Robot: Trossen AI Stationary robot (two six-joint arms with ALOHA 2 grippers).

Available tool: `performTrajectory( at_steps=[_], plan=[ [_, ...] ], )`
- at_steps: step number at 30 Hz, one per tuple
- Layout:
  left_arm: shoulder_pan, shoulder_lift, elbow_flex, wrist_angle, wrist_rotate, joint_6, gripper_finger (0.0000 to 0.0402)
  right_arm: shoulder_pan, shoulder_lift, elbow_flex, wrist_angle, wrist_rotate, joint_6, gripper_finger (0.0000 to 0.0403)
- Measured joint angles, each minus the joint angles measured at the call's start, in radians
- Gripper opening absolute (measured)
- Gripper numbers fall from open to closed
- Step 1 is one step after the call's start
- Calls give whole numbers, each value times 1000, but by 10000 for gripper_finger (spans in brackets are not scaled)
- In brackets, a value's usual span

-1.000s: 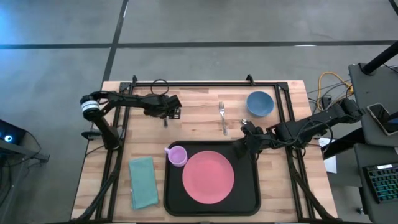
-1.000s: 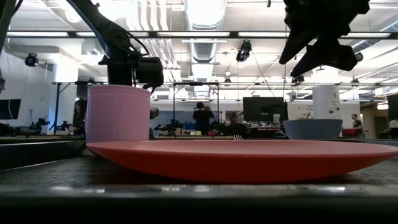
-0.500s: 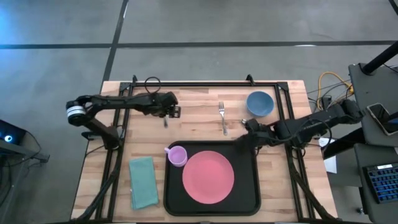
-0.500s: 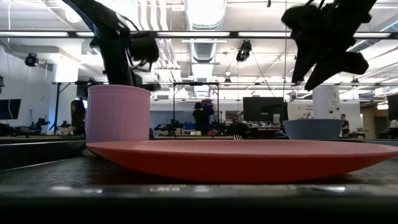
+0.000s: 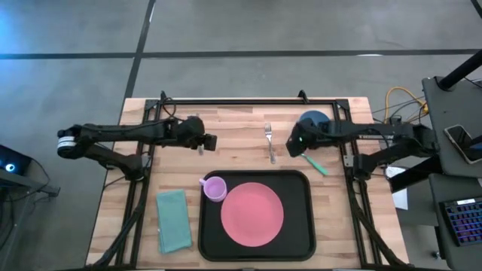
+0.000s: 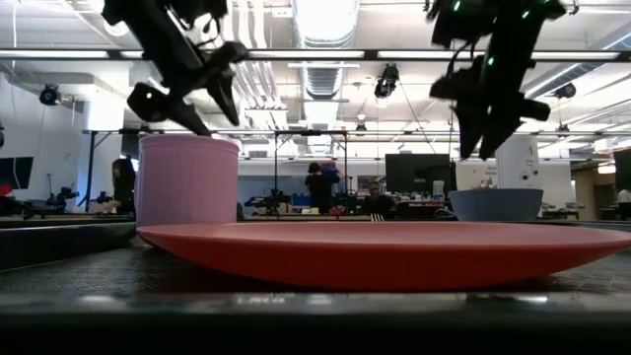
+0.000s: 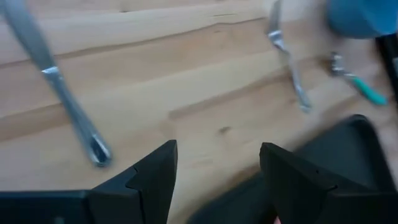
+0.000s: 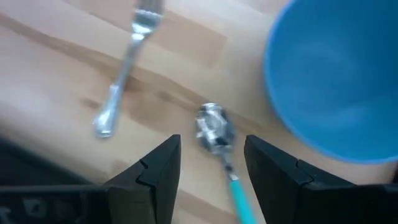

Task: Set up tray
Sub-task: Stack the blue bowl on top of the pink plate on the black tray

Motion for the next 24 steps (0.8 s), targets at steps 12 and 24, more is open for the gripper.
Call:
performTrajectory(
  at_steps=[12, 24],
  plan=[
    [-38, -39, 0, 29, -2, -19, 208, -202, 146, 0, 37, -21, -244, 167],
    [-38, -35, -6, 30, -4, -19, 208, -254, 348, -1, 75, 42, -331, 167]
  ],
)
